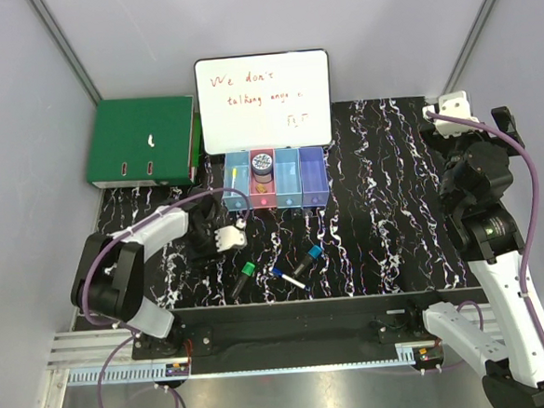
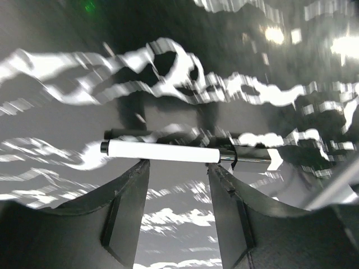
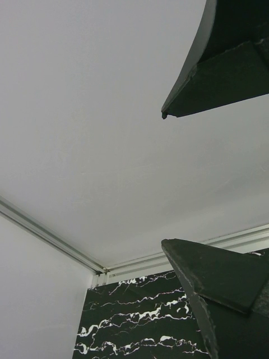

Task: Sort the stationery into containers
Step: Move the pen to the center of the board, then pick up the pen from the center of the board.

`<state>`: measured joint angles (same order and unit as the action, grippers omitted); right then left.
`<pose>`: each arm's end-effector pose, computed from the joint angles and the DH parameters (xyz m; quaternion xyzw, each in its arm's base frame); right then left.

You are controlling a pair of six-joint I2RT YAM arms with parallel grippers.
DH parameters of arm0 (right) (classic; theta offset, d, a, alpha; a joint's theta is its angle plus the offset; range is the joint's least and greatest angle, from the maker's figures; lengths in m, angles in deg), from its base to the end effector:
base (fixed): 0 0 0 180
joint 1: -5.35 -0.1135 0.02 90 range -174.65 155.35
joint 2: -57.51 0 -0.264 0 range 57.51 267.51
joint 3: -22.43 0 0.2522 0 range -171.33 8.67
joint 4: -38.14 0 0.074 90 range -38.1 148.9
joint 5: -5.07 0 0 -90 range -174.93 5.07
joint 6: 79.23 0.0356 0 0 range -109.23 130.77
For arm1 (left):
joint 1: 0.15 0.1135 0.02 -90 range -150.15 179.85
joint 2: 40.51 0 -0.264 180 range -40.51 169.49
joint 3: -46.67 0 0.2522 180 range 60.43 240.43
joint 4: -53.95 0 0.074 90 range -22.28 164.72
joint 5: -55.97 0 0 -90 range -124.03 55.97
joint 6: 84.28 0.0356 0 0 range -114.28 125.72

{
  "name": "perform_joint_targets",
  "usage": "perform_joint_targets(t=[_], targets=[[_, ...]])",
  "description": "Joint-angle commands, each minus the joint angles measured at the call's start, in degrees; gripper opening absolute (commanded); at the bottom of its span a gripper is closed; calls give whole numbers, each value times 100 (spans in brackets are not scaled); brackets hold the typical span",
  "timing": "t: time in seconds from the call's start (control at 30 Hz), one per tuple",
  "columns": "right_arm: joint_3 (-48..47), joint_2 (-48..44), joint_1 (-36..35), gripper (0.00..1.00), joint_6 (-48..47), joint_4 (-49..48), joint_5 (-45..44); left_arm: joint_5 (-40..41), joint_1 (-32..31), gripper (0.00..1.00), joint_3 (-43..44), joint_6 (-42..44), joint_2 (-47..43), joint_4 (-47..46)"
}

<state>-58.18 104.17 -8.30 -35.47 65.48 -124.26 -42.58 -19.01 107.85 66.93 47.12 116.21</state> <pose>0.1500 0.0132 0.4580 -0.0949 0.6682 -0.4121 0.6121 0.2229 -0.0817 0.1558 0.6421 0.7629 -0.0655 0.0374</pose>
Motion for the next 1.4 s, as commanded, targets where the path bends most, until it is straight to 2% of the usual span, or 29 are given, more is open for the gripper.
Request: perform_joint_targets(t=[0.0,0.3,0.57,0.73,0.83,1.17,1.37], targets=[[-179,19,55,97,71,-110,75,-603,-277,54,205,-346,324,-472],[-162,19,73,97,71,-110,119,-858,-865,53,1066,-1041,1001,-551],[-188,11,91,97,54,-102,84,-349,-998,51,1744,-1515,1476,-850],[-206,-25,99,97,18,-102,75,54,-875,51,1797,-1796,1047,-771],[-188,-25,99,97,27,-102,92,240,-787,50,1929,-2321,782,-420],[-223,28,99,97,89,-110,154,-295,-760,49,2254,-3273,395,1170],[-162,-16,108,97,97,-110,154,-278,-839,46,1842,-3519,298,1172]])
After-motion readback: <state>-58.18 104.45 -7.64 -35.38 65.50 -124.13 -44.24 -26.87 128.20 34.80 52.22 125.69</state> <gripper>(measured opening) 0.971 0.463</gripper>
